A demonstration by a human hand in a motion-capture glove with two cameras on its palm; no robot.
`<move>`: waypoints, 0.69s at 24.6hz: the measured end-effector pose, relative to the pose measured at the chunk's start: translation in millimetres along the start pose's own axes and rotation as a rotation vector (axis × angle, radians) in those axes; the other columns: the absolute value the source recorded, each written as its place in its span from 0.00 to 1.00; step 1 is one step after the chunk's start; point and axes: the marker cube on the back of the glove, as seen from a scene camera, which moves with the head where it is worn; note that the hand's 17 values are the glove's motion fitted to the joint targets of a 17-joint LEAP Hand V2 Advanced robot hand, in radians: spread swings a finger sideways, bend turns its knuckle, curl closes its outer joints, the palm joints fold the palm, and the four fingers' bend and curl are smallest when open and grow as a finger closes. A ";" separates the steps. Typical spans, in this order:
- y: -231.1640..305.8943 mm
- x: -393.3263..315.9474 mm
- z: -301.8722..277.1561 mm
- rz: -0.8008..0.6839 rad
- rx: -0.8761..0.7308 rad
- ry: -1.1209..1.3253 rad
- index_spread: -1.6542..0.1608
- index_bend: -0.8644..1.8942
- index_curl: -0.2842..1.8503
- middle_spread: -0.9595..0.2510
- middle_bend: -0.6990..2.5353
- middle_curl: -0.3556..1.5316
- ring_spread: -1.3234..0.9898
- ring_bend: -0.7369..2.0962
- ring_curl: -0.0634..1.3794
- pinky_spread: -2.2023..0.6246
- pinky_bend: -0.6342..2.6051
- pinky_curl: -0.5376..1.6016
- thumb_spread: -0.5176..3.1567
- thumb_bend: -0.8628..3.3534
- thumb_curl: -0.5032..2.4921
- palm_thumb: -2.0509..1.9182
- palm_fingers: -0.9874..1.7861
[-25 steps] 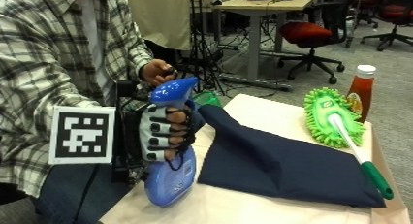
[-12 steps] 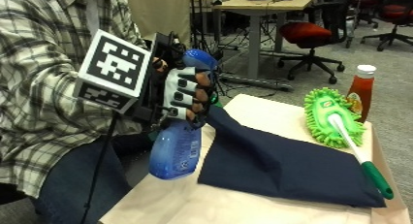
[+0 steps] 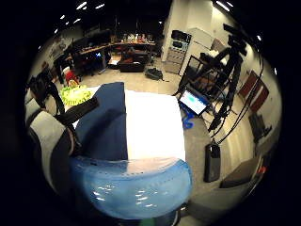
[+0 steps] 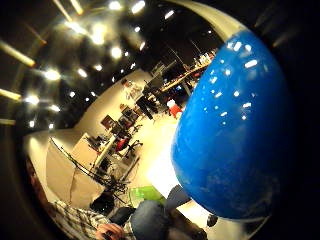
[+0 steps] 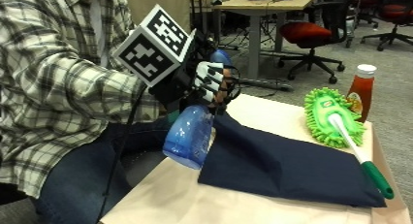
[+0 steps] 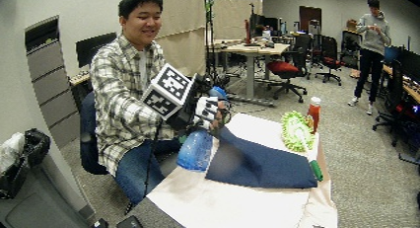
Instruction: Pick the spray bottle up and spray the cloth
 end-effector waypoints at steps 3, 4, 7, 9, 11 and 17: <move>-1.9 -10.5 8.1 -0.073 -0.046 0.067 0.78 0.46 0.40 0.68 0.41 0.46 0.49 0.47 0.37 0.72 0.33 0.46 0.14 0.20 0.42 0.79 0.85; -2.2 -13.5 10.7 -0.097 -0.062 0.088 0.78 0.45 0.40 0.68 0.41 0.46 0.49 0.47 0.37 0.72 0.33 0.46 0.14 0.20 0.42 0.79 0.85; -2.0 -20.5 18.6 -0.165 -0.104 0.151 0.78 0.45 0.41 0.68 0.41 0.46 0.49 0.48 0.37 0.72 0.33 0.46 0.13 0.20 0.42 0.79 0.85; -0.7 -24.1 24.3 -0.203 -0.131 0.191 0.78 0.45 0.41 0.68 0.41 0.46 0.49 0.48 0.37 0.72 0.33 0.46 0.13 0.20 0.42 0.79 0.85; 1.6 -27.0 30.0 -0.235 -0.158 0.232 0.78 0.45 0.41 0.68 0.41 0.46 0.49 0.48 0.37 0.72 0.33 0.46 0.13 0.20 0.42 0.79 0.85; 10.1 -34.1 44.2 -0.319 -0.226 0.328 0.78 0.46 0.41 0.68 0.41 0.45 0.49 0.48 0.37 0.72 0.33 0.47 0.13 0.20 0.42 0.79 0.85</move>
